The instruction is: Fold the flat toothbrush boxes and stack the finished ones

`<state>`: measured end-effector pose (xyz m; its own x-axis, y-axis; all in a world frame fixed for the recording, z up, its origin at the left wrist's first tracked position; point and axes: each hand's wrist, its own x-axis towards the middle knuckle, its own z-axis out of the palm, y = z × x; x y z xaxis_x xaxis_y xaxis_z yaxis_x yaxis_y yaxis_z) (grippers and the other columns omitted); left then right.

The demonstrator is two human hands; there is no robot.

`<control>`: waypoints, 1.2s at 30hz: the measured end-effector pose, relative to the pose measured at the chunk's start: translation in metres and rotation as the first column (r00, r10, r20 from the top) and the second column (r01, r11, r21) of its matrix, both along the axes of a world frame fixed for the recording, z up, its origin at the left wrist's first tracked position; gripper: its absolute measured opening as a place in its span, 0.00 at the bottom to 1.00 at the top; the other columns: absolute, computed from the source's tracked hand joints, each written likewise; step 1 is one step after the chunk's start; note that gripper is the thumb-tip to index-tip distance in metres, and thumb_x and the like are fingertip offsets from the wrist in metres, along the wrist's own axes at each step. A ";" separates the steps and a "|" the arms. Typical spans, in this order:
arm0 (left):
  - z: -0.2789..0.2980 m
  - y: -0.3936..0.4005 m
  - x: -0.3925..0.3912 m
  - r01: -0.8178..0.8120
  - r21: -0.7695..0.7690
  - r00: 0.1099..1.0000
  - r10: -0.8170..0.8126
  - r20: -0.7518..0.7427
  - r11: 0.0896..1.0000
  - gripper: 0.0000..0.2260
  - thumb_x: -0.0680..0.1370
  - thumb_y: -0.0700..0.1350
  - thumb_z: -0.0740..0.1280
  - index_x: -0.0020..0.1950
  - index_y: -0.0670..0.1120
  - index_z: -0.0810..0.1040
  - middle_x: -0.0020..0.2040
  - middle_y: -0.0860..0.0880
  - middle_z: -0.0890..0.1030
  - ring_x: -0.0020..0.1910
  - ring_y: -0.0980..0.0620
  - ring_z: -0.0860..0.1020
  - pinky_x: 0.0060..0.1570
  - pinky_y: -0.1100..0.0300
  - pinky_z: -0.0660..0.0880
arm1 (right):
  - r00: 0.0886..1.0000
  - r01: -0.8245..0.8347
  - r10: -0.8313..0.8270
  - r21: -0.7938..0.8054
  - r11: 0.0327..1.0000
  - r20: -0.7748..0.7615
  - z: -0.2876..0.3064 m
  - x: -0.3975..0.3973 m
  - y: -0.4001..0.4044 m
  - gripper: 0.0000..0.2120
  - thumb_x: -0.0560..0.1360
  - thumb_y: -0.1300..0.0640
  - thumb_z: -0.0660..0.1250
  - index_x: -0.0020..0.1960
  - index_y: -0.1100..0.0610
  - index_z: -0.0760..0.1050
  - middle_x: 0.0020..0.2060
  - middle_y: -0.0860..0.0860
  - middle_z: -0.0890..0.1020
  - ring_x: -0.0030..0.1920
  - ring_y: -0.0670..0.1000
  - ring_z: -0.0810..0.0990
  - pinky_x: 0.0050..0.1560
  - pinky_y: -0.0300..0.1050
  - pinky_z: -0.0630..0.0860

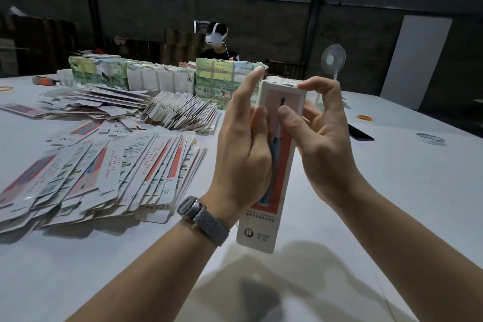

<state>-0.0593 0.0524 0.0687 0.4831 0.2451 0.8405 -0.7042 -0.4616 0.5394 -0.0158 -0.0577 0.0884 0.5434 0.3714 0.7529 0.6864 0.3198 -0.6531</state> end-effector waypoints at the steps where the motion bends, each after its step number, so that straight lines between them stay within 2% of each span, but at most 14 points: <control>1: -0.001 0.000 0.001 -0.008 -0.008 1.000 0.008 -0.016 1.000 0.18 0.83 0.44 0.54 0.73 0.57 0.62 0.65 0.38 0.75 0.58 0.40 0.79 0.54 0.40 0.79 | 0.999 0.035 -0.035 -0.021 0.999 0.007 0.000 0.001 0.000 0.14 0.80 0.62 0.64 0.59 0.50 0.63 0.51 0.53 0.84 0.51 0.55 0.85 0.50 0.45 0.82; 4: -0.005 0.003 0.007 -0.026 -0.063 0.997 0.021 -0.079 0.998 0.17 0.83 0.44 0.56 0.69 0.60 0.65 0.57 0.40 0.75 0.54 0.41 0.79 0.51 0.40 0.78 | 0.968 0.248 -0.239 -0.148 0.957 0.077 0.000 0.003 -0.003 0.27 0.79 0.61 0.69 0.67 0.41 0.60 0.57 0.47 0.78 0.52 0.49 0.83 0.49 0.46 0.83; 6: -0.007 0.003 0.010 -0.018 -0.079 0.998 0.013 -0.067 0.997 0.17 0.84 0.37 0.58 0.64 0.60 0.66 0.53 0.41 0.72 0.48 0.51 0.78 0.45 0.53 0.79 | 0.914 0.397 -0.350 -0.278 0.875 0.204 -0.003 0.002 -0.006 0.37 0.76 0.62 0.71 0.74 0.39 0.57 0.60 0.42 0.74 0.55 0.45 0.79 0.52 0.45 0.82; 7: -0.006 0.003 0.009 0.008 -0.089 0.999 -0.013 -0.053 0.996 0.19 0.83 0.34 0.59 0.62 0.59 0.66 0.53 0.43 0.71 0.45 0.56 0.77 0.41 0.60 0.78 | 0.888 0.451 -0.375 -0.341 0.825 0.267 -0.005 0.000 -0.008 0.40 0.74 0.62 0.72 0.77 0.42 0.56 0.63 0.45 0.73 0.58 0.45 0.77 0.56 0.47 0.80; 9: -0.004 0.000 0.007 0.082 -0.079 0.996 -0.084 -0.034 0.994 0.18 0.81 0.35 0.63 0.59 0.59 0.66 0.52 0.54 0.73 0.41 0.60 0.76 0.36 0.64 0.77 | 0.844 0.528 -0.408 -0.407 0.745 0.348 -0.009 -0.006 -0.013 0.47 0.71 0.59 0.75 0.80 0.45 0.51 0.68 0.52 0.70 0.62 0.50 0.75 0.59 0.51 0.78; 11: -0.005 -0.006 0.004 0.134 -0.037 0.991 -0.135 -0.019 0.990 0.14 0.80 0.42 0.64 0.59 0.59 0.67 0.48 0.64 0.74 0.44 0.59 0.78 0.36 0.64 0.79 | 0.765 0.632 -0.477 -0.360 0.686 0.432 -0.009 -0.011 -0.025 0.48 0.71 0.55 0.77 0.81 0.48 0.50 0.66 0.54 0.71 0.59 0.54 0.77 0.55 0.52 0.80; 14: -0.006 -0.011 -0.001 0.173 -0.004 0.984 -0.173 -0.031 0.985 0.18 0.79 0.48 0.65 0.65 0.64 0.64 0.50 0.58 0.74 0.49 0.56 0.79 0.39 0.53 0.83 | 0.616 0.774 -0.599 -0.254 0.580 0.511 0.005 -0.009 -0.067 0.43 0.72 0.48 0.71 0.81 0.48 0.52 0.62 0.51 0.73 0.57 0.51 0.76 0.49 0.44 0.79; 16: -0.008 -0.010 0.002 0.132 0.067 0.990 -0.128 -0.053 0.989 0.18 0.80 0.49 0.64 0.67 0.64 0.64 0.51 0.57 0.74 0.51 0.58 0.79 0.39 0.53 0.82 | 0.619 0.783 -0.661 -0.388 0.485 0.423 0.012 -0.001 -0.108 0.39 0.72 0.44 0.67 0.80 0.45 0.55 0.60 0.45 0.72 0.57 0.48 0.74 0.50 0.41 0.76; 20: -0.018 -0.006 0.013 0.046 0.208 0.996 -0.029 -0.084 0.977 0.16 0.79 0.47 0.64 0.66 0.58 0.70 0.50 0.59 0.74 0.51 0.62 0.77 0.37 0.64 0.74 | 0.540 0.666 -0.646 -0.743 -0.064 0.540 -0.007 0.010 -0.211 0.34 0.73 0.43 0.66 0.77 0.45 0.62 0.58 0.48 0.75 0.57 0.51 0.72 0.56 0.47 0.74; 24: -0.029 -0.001 0.019 0.051 0.376 0.993 -0.009 -0.115 0.925 0.12 0.78 0.53 0.60 0.61 0.65 0.72 0.48 0.61 0.72 0.53 0.64 0.75 0.41 0.59 0.76 | 0.436 0.429 -0.717 -0.826 -0.366 0.544 -0.043 0.003 -0.314 0.24 0.74 0.45 0.64 0.69 0.45 0.70 0.59 0.48 0.71 0.60 0.52 0.68 0.59 0.50 0.73; 28: -0.040 0.001 0.026 0.060 0.505 0.987 0.024 -0.157 0.861 0.15 0.77 0.54 0.60 0.60 0.72 0.68 0.54 0.68 0.72 0.54 0.66 0.75 0.41 0.53 0.80 | 0.315 0.407 -0.739 -0.788 -0.461 0.595 -0.049 -0.003 -0.383 0.19 0.71 0.46 0.60 0.60 0.46 0.77 0.54 0.48 0.77 0.63 0.55 0.73 0.60 0.52 0.74; 32: -0.051 0.002 0.033 0.075 0.564 0.980 0.043 -0.193 0.823 0.14 0.77 0.55 0.61 0.59 0.72 0.69 0.56 0.67 0.72 0.55 0.66 0.74 0.40 0.48 0.80 | 0.269 0.379 -0.561 -0.622 -0.685 0.782 -0.052 0.008 -0.408 0.17 0.77 0.54 0.58 0.65 0.44 0.73 0.64 0.47 0.74 0.64 0.55 0.68 0.62 0.51 0.70; 34: -0.052 0.002 0.032 0.078 0.576 0.978 0.049 -0.202 0.814 0.14 0.77 0.55 0.61 0.58 0.72 0.70 0.56 0.67 0.72 0.55 0.67 0.74 0.40 0.48 0.80 | 0.261 0.390 -0.547 -0.605 -0.695 0.796 -0.051 0.018 -0.400 0.17 0.80 0.53 0.56 0.67 0.44 0.71 0.66 0.48 0.73 0.65 0.54 0.67 0.63 0.51 0.68; 36: -0.049 0.002 0.031 0.082 0.572 0.973 0.058 -0.222 0.816 0.12 0.76 0.55 0.60 0.57 0.72 0.70 0.55 0.67 0.73 0.55 0.68 0.74 0.40 0.48 0.79 | 0.288 0.462 -0.593 -0.651 -0.602 0.752 -0.051 0.027 -0.375 0.18 0.81 0.50 0.58 0.70 0.45 0.70 0.68 0.47 0.72 0.67 0.53 0.66 0.64 0.50 0.66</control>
<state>-0.0284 0.0543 0.0198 0.6704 -0.2552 0.6967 -0.6074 -0.7280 0.3179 0.0108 -0.4323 0.0376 0.9595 -0.1434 0.2424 -0.2030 -0.9486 0.2426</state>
